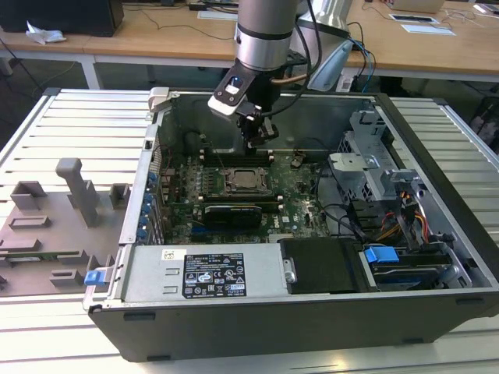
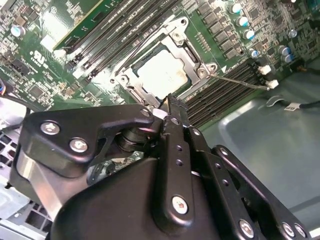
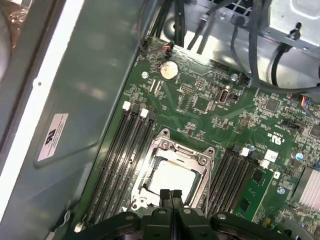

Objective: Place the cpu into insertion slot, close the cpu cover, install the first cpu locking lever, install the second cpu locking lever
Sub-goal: 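Install the first cpu locking lever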

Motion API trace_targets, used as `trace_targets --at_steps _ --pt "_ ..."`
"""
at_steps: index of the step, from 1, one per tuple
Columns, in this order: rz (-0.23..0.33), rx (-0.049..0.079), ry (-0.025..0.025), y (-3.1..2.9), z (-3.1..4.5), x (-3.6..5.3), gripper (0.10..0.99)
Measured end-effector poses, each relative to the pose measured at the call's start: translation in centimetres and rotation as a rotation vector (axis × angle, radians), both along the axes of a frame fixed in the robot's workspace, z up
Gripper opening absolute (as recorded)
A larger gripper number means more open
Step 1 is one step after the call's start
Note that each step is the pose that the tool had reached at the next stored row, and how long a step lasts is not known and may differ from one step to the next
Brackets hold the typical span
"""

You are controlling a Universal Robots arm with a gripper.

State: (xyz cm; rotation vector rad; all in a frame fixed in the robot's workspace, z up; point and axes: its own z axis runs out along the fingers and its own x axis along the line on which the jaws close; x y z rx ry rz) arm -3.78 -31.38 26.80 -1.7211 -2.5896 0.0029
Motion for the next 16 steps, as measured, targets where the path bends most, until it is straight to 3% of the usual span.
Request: trace_targets --at_steps 16 --pt "0.177 0.0 0.0 0.0 0.0 0.0 0.106"
